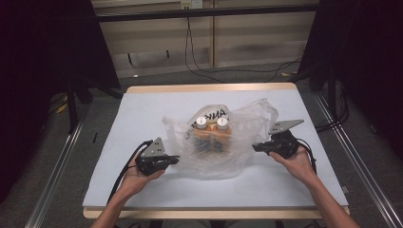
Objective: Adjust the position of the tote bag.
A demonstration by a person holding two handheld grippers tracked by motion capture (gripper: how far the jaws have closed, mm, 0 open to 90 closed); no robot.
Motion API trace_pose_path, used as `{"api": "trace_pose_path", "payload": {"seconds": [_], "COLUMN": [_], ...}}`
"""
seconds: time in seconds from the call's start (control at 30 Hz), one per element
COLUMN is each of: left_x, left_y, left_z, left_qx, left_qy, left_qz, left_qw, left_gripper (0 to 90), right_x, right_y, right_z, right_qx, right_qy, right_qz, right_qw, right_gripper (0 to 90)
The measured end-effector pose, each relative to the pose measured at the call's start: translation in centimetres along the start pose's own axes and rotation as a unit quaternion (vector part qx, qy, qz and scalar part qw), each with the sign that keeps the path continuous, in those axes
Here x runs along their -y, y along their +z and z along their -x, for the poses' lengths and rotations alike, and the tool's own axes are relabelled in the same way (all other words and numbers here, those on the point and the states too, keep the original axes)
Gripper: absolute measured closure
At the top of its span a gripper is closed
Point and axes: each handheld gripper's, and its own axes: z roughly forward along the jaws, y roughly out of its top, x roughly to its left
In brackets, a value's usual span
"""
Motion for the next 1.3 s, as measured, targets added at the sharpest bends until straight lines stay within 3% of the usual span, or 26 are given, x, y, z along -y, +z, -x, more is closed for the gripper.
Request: {"api": "trace_pose_path", "payload": {"seconds": [0.17, 0.47, 0.73, 0.83, 0.93, 1.07, 1.13, 1.23, 1.3], "left_x": [0.4, 0.8, 1.4, 1.8, 1.8, 1.7, 1.5, 1.3, 1.1], "left_y": [0.5, 1.9, 3.0, 3.1, 3.1, 2.9, 2.2, 1.6, 1.1], "left_z": [-0.2, 0.2, -0.2, -0.3, -0.2, -0.3, -0.2, -0.1, -0.1], "left_qx": [0.006, 0.014, 0.026, 0.028, 0.025, 0.031, 0.034, 0.037, 0.036], "left_qy": [-0.001, 0.004, -0.010, -0.031, -0.033, -0.044, -0.048, -0.049, -0.055], "left_qz": [-0.006, -0.033, -0.056, -0.041, -0.042, -0.032, -0.011, 0.001, 0.017], "left_qw": [1.0000, 0.9994, 0.9981, 0.9983, 0.9983, 0.9981, 0.9982, 0.9981, 0.9977], "left_gripper": [90.0, 90.0, 90.0, 90.0, 89.1, 79.9, 75.3, 72.7, 69.3], "right_x": [0.7, 2.1, 2.6, 2.7, 2.8, 2.9, 2.7, 2.6, 2.5], "right_y": [0.3, 2.6, 3.3, 3.3, 3.2, 3.0, 2.1, 1.4, 0.9], "right_z": [0.4, 0.5, 0.8, 0.8, 0.6, 0.6, 0.4, 0.2, 0.2], "right_qx": [-0.009, -0.021, -0.020, -0.019, -0.015, -0.015, -0.020, -0.022, -0.022], "right_qy": [0.013, 0.019, 0.028, 0.024, 0.026, 0.026, 0.031, 0.037, 0.041], "right_qz": [-0.001, -0.043, -0.055, -0.050, -0.048, -0.032, -0.007, 0.005, 0.020], "right_qw": [0.9999, 0.9987, 0.9979, 0.9983, 0.9984, 0.9990, 0.9993, 0.9991, 0.9987], "right_gripper": [90.0, 90.0, 90.0, 90.0, 90.0, 89.0, 79.5, 77.4, 68.5]}}
